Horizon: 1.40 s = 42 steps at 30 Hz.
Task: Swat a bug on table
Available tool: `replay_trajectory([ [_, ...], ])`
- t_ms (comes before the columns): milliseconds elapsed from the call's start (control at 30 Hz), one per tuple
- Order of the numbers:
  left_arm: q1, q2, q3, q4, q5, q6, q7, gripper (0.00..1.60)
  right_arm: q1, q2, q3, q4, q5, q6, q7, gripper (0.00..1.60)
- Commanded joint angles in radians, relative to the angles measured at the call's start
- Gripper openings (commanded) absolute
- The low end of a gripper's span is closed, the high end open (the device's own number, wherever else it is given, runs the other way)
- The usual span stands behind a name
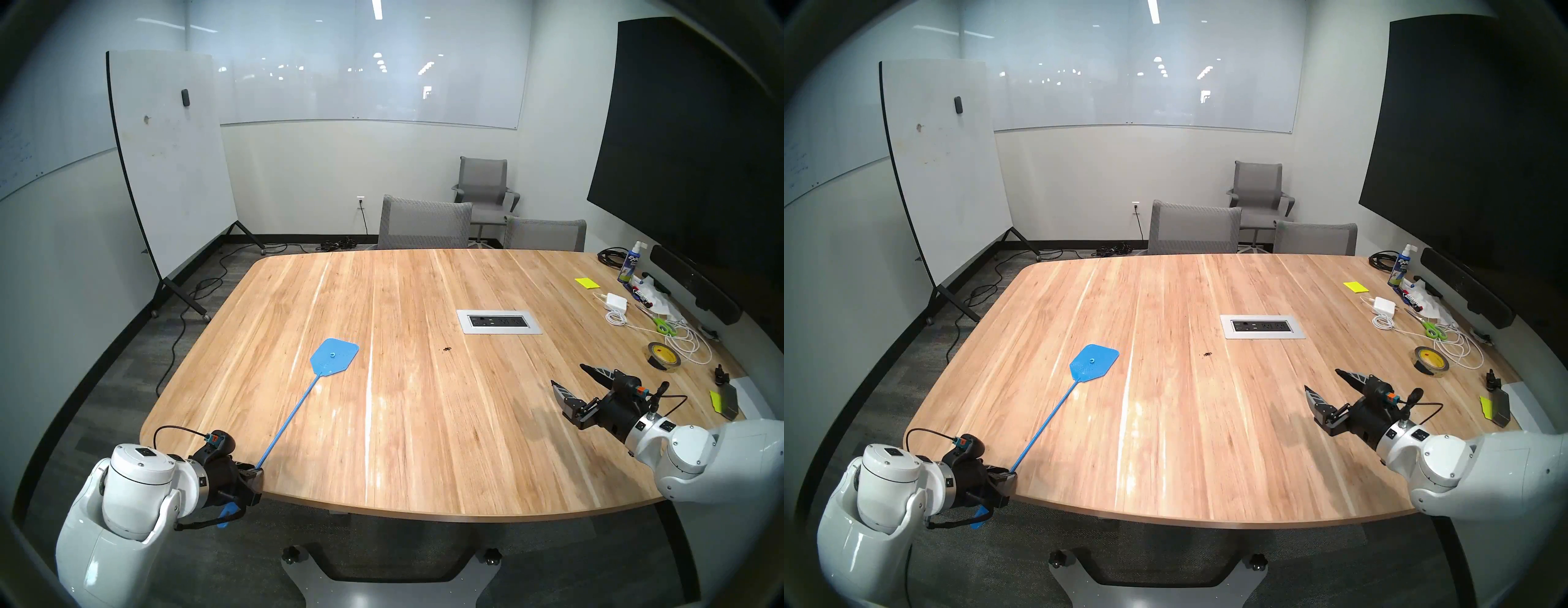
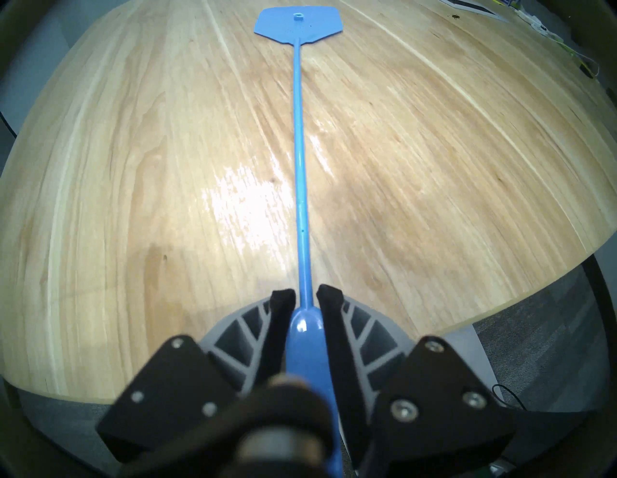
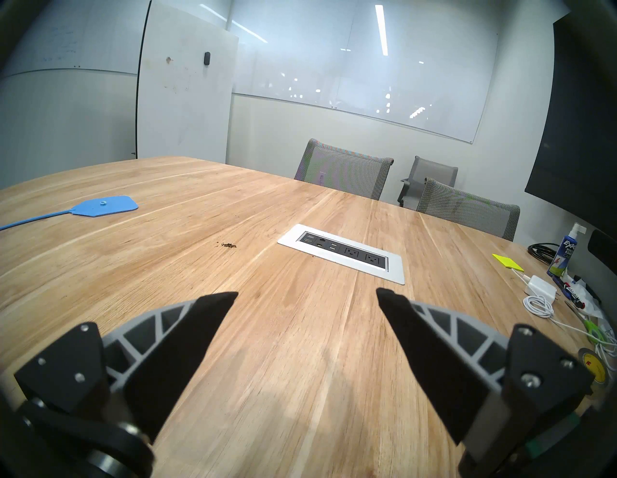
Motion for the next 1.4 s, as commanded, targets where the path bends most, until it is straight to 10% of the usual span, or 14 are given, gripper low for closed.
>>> replay_trajectory([
  [0,0.077,-0.004,-0.013,-0.001,0.004,0.008,-0.006,0.66,0.009,-0.001,0.007,0.003,-0.001,-0.002,0.000,1.60],
  [533,0.092,-0.007,-0.030,-0.008,0.012,0.002,-0.035,0.78,0.009,-0.001,0.007,0.003,-0.001,-0.002,0.000,1.60],
  [1033,0.092,-0.016,-0.041,-0.016,0.019,0.003,-0.050,1.44,0.009,-0.001,0.007,0.003,-0.001,-0.002,0.000,1.60],
  [1367,0.107,-0.021,-0.064,-0.041,0.019,0.008,-0.066,1.49,0.009,-0.001,0.007,0.003,-0.001,-0.002,0.000,1.60],
])
